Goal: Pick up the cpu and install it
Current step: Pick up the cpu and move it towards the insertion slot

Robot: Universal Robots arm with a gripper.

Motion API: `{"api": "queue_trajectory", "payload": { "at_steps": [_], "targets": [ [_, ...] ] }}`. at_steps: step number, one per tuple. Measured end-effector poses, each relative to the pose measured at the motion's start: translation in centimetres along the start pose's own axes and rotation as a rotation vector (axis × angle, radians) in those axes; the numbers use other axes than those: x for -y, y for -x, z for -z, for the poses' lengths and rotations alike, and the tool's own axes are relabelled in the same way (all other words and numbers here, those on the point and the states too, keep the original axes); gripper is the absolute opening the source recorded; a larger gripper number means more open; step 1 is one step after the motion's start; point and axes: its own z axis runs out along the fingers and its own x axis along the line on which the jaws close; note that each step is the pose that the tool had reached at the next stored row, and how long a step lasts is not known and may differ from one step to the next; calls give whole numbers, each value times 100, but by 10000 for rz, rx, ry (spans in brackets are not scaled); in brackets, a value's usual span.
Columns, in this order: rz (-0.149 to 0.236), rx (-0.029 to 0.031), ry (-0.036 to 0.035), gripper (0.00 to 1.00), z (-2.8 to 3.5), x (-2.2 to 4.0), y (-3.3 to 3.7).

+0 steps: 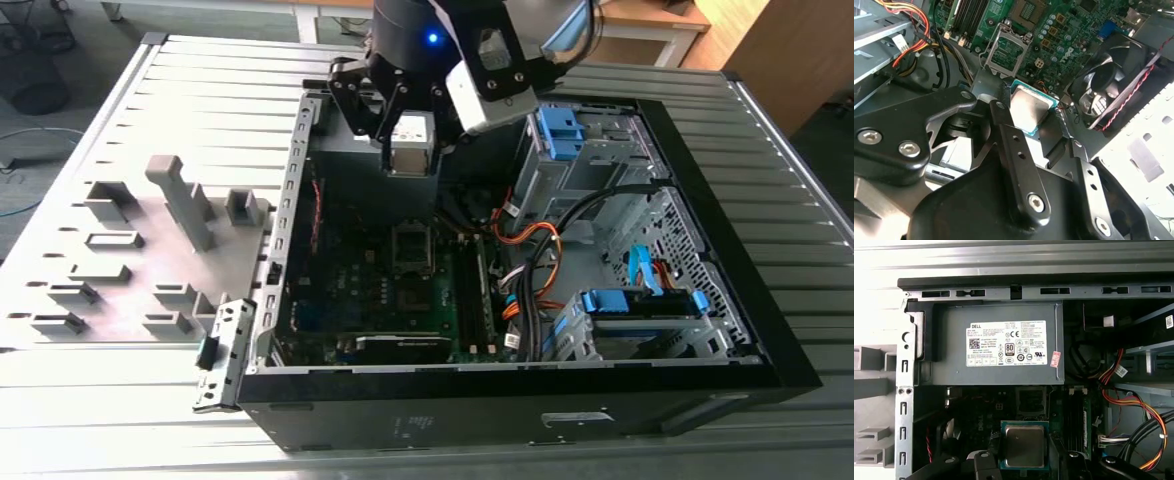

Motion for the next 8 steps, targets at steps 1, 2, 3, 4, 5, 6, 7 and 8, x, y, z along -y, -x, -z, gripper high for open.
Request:
{"api": "queue_trajectory", "payload": {
  "at_steps": [1,2,3,4,5,6,7,8],
  "targets": [
    [0,15,1,47,-6,1,0],
    [1,27,0,47,-12,3,0],
    [1,36,1,47,-17,4,1],
    [2,38,0,47,-20,5,1],
    [2,37,-2,47,-20,5,1],
    [1,37,-2,47,-20,5,1],
    [1,38,-1,47,-21,5,1],
    [2,39,0,47,-22,5,1]
  ]
}}
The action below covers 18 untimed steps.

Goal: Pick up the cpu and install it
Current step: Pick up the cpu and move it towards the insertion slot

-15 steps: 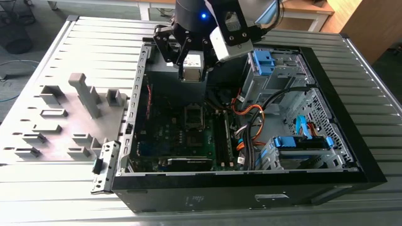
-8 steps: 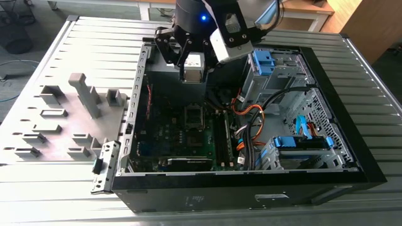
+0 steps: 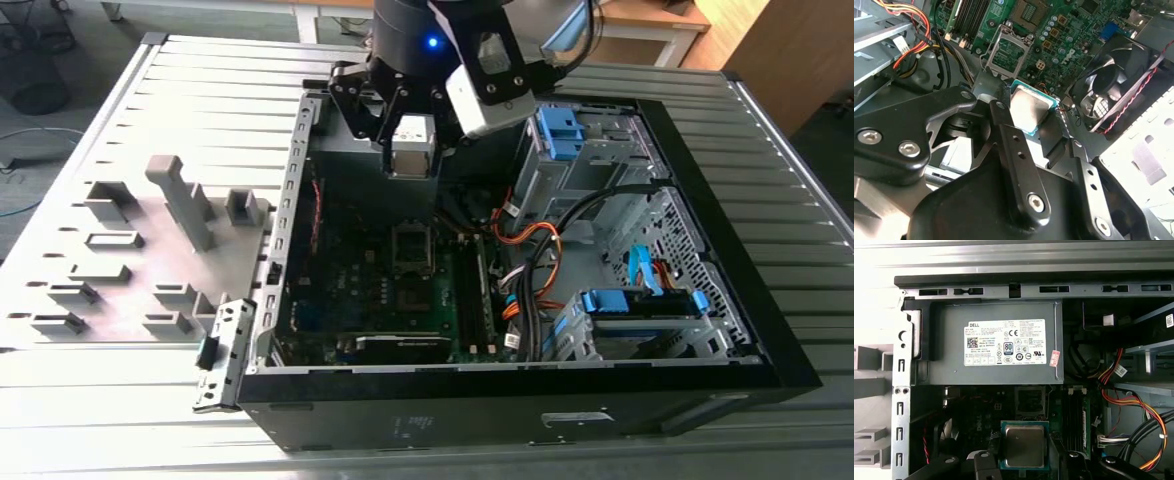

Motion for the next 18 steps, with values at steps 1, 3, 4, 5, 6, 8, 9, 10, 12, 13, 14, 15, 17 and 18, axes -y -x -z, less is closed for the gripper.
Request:
{"api": "queue_trajectory", "payload": {
  "at_steps": [1,3,4,5,6,8,9,10,12,13,14,15,17,18],
  "targets": [
    [0,0,0,47,0,0,0],
    [0,1,3,47,-6,0,0],
    [0,2,4,47,-15,1,1],
    [0,1,1,47,-29,2,1],
    [0,1,1,47,-45,3,2],
    [0,2,1,47,-80,5,3],
    [0,1,-1,47,-97,6,3],
    [0,2,-1,47,-114,7,4],
    [0,3,0,47,-149,10,5],
    [0,4,1,47,-167,11,6],
    [0,3,0,47,-183,12,7],
    [0,5,2,47,-200,13,7],
    [0,4,1,47,-223,14,12],
    [0,4,1,47,-232,15,16]
  ]
}}
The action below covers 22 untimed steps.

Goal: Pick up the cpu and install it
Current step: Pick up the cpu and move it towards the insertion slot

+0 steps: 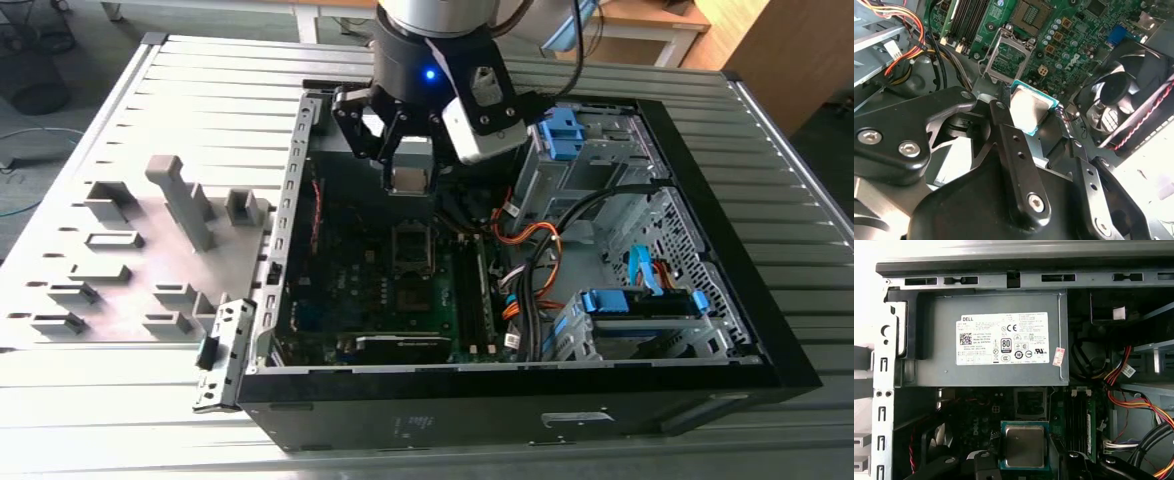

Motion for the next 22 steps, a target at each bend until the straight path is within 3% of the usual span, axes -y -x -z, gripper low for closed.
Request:
{"api": "queue_trajectory", "payload": {
  "at_steps": [10,18,22],
  "targets": [
    [-1,-22,1,47,-47,13,92],
    [-2,-41,-1,47,-54,123,128],
    [-3,-40,0,47,-75,142,138]
  ]
}}
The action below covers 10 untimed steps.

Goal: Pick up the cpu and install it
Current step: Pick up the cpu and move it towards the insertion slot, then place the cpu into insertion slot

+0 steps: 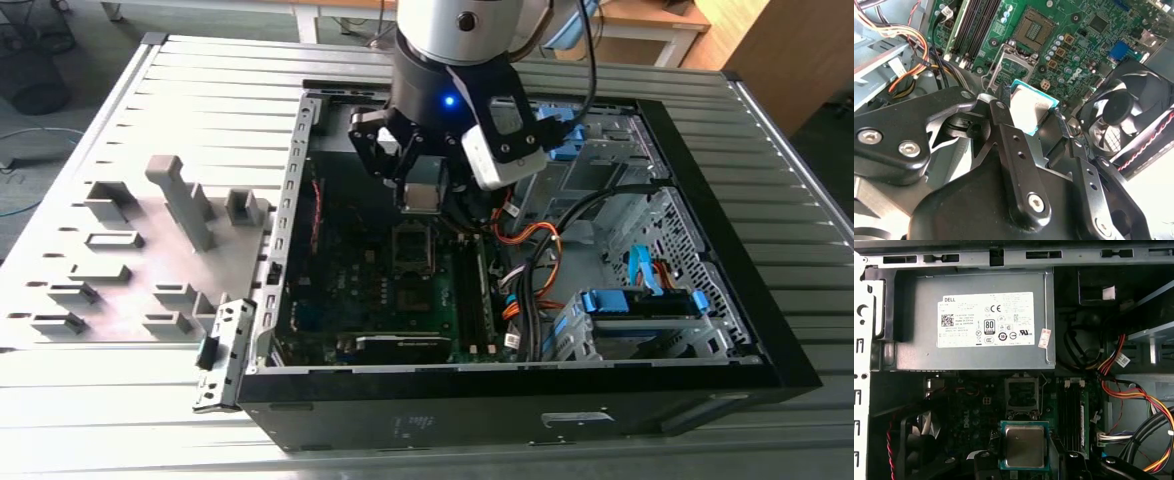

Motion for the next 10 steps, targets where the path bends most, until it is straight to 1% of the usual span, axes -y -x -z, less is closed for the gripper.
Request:
{"api": "queue_trajectory", "payload": {
  "at_steps": [6,10],
  "targets": [
    [0,-5,-1,47,-6,2,26],
    [-1,-5,-2,47,-7,2,27]
  ]
}}
